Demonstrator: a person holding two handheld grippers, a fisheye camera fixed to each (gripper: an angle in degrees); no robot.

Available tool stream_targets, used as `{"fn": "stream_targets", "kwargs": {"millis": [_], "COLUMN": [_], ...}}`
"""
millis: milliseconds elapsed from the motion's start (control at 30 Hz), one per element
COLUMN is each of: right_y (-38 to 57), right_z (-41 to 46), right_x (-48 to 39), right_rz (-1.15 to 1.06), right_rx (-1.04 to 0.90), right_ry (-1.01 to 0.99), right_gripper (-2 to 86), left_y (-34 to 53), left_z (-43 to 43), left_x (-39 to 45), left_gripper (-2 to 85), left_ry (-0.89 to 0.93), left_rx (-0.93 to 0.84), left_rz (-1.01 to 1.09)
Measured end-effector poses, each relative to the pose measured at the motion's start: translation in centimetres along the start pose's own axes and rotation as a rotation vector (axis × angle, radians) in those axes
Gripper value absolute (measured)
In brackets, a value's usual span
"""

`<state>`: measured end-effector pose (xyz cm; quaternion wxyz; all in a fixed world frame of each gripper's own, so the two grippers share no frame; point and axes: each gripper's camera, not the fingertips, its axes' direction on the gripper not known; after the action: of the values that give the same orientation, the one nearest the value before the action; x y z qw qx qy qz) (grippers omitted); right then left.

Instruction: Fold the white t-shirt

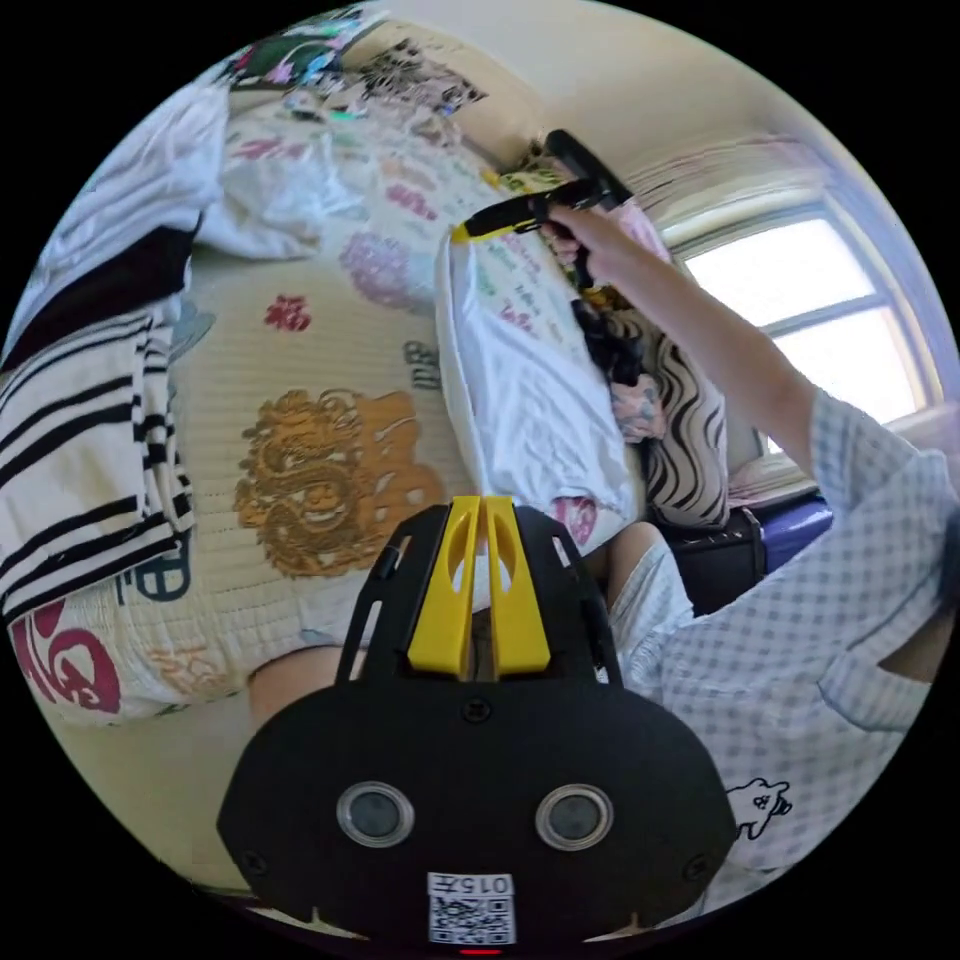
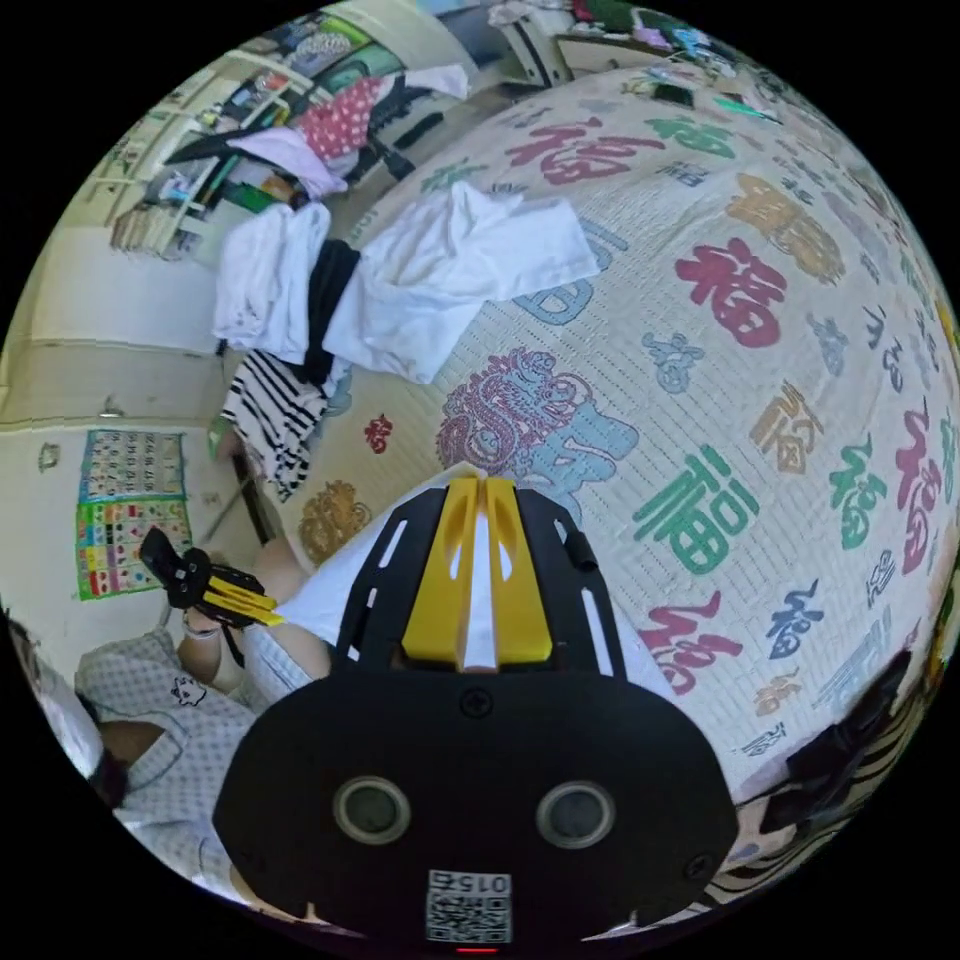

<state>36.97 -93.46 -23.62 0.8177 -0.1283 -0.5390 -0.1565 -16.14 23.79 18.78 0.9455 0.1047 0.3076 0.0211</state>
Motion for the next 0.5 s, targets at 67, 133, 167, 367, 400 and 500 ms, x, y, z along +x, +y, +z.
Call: {"fn": "stream_targets", "kwargs": {"millis": [67,133,167,367,400,500], "right_y": [3.4,8.8,10.3,26.6,29.7,36.4], "right_z": [-3.3,-7.7,-8.8,-16.8,-17.6,-18.0], "right_x": [1.8,4.6,5.4,14.2,16.3,22.0], "right_rz": [0.016,0.044,0.052,0.212,0.266,0.394], "right_rx": [0.079,0.174,0.196,0.356,0.375,0.407], "right_ry": [-0.084,-0.182,-0.197,-0.208,-0.198,-0.201], "right_gripper": [0.4,0.3,0.3,0.3,0.3,0.4], "left_y": [0.8,1.0,0.9,-0.3,-0.3,0.4], "left_z": [1.5,3.7,5.8,21.7,23.7,34.1], "left_x": [5.7,10.1,13.0,26.7,27.9,32.8], "left_gripper": [-0.8,-0.8,-0.8,-0.8,-0.8,-0.7], "left_ry": [0.051,0.097,0.136,0.255,0.246,0.207], "left_rx": [0.041,0.047,0.040,-0.064,-0.082,-0.161], "left_rz": [0.108,0.186,0.241,0.486,0.505,0.583]}}
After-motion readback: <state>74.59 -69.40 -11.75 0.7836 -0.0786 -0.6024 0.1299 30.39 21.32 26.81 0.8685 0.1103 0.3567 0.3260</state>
